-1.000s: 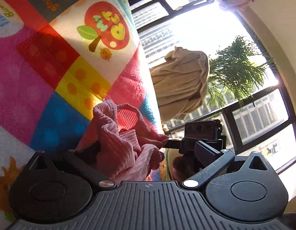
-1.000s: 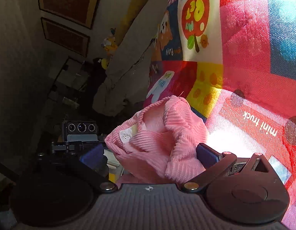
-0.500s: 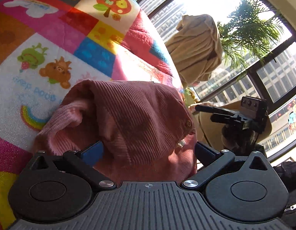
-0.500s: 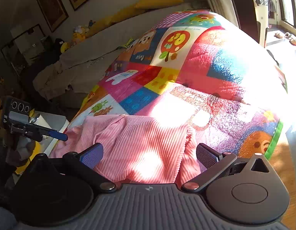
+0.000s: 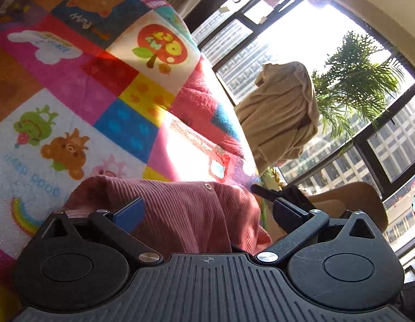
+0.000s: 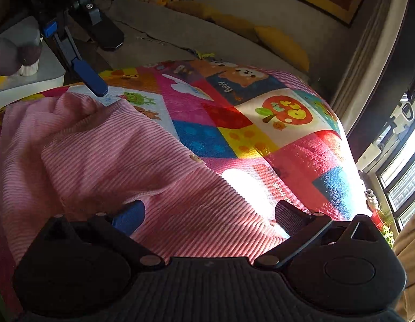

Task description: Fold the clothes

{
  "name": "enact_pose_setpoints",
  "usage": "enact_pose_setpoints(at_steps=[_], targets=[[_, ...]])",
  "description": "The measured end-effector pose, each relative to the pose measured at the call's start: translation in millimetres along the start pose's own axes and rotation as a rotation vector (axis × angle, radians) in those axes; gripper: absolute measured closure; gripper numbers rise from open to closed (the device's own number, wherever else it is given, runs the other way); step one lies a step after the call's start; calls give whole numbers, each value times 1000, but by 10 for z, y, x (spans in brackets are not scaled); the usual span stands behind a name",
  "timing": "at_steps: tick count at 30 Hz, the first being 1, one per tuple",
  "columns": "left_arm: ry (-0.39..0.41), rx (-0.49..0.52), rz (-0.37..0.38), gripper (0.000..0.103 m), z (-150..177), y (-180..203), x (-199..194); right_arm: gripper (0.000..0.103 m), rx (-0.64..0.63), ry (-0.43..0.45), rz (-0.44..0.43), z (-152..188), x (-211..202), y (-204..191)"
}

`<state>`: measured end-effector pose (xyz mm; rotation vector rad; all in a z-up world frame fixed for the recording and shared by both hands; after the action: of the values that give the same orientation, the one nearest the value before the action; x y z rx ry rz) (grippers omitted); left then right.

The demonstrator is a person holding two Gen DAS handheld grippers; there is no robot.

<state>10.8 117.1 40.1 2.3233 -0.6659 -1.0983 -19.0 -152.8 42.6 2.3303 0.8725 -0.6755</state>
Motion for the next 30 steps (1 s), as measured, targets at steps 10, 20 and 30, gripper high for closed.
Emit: enact_pose_setpoints(at_steps=[10,20,30], targets=[[-23,-33,-34,0,111,-133,-11,0,130,138,31,-200,-155,-13],[-74,-34,-84,0,286,-226,63,0,399,-49,-39,476,-304,539],[-85,-76,-64,0,238,-328,290,0,891,87,-378,700,-129,1090]])
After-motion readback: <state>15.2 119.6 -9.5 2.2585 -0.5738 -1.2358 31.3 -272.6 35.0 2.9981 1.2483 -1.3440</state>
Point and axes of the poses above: each gripper's, at about its wrist camera, not at the fingertips, and x roughly the way its jaws point, y to its right, z to its underside, the point moved 2 cm from there along x, roughly the way its jaws point, and after that the axes turned 9 degrees about -z, right-handed, at the moved point
